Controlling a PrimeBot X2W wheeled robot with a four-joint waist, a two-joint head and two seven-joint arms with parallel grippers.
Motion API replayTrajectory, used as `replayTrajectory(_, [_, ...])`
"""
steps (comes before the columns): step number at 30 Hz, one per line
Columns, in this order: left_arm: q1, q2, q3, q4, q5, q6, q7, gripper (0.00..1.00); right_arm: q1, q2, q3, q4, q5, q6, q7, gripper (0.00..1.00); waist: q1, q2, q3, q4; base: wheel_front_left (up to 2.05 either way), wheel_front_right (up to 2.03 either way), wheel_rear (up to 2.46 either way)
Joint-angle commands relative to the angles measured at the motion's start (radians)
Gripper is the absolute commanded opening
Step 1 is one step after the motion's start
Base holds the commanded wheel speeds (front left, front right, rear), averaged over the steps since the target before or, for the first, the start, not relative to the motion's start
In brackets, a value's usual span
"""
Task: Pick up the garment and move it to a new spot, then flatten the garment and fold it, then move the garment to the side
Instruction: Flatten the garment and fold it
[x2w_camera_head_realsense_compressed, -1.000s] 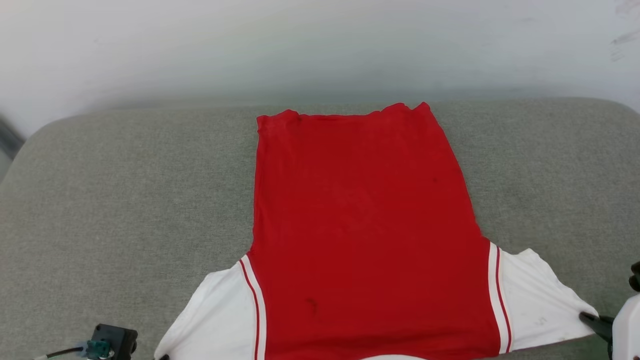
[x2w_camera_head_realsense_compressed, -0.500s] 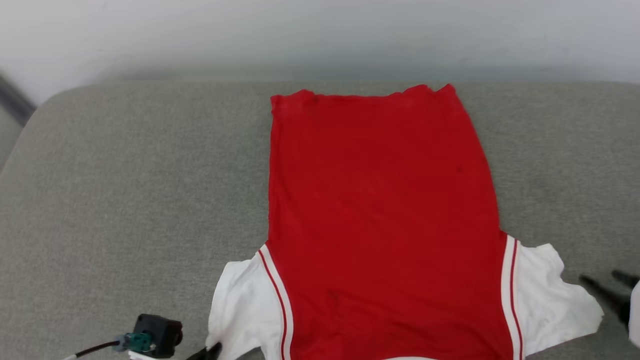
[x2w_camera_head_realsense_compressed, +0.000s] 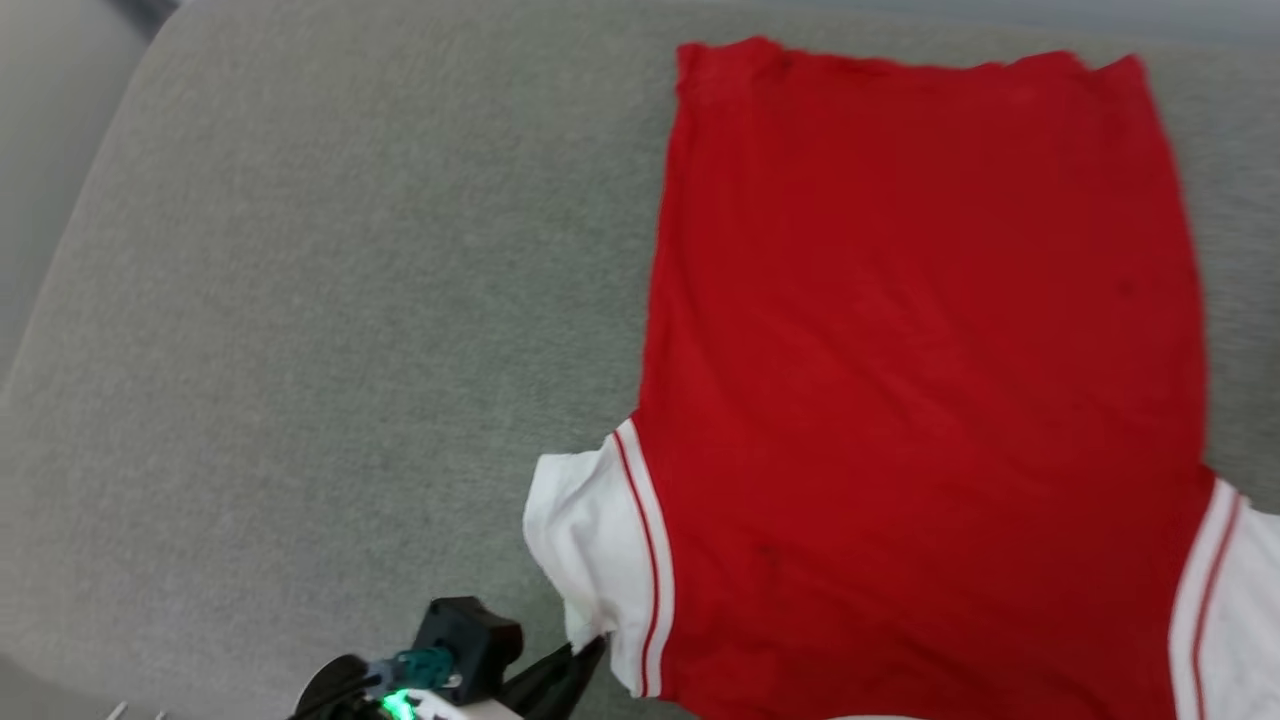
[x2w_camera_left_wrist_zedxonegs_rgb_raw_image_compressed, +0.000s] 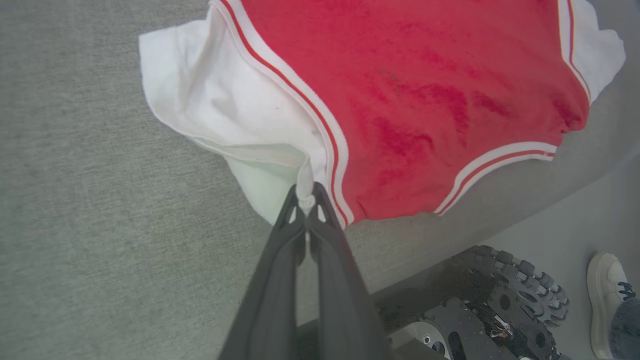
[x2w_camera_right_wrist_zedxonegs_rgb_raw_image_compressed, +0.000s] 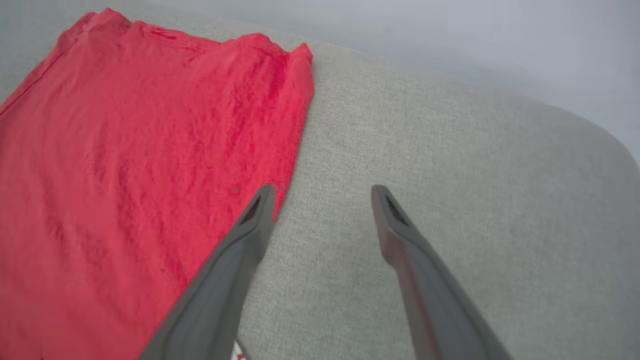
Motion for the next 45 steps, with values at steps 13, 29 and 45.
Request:
replayTrajectory(13, [-0.112, -0.126, -0.103, 0.04, 0.052, -0.053, -0.053, 0.0, -0.413, 0.029, -0.059, 0.21, -0.192, 0.0, 0.397, 1.0, -0.0002, 0.0, 0.245, 0.261, 0.0, 0.0, 0.0])
replayTrajectory(29, [-0.099, -0.148, -0.122, 0.056, 0.043, -0.065, -0.104, 0.0, -0.377, 0.094, -0.157, 0.306, -0.319, 0.0, 0.524, 0.0, -0.0002, 0.0, 0.284, 0.327, 0.0, 0.0, 0.0])
replayTrajectory(45, [-0.085, -0.104, -0.04, 0.106, 0.004, -0.034, -0.138, 0.0, -0.203, 0.13, -0.107, 0.274, -0.262, 0.0, 0.459, 0.0, -0.0002, 0.0, 0.103, 0.172, 0.0, 0.0, 0.0])
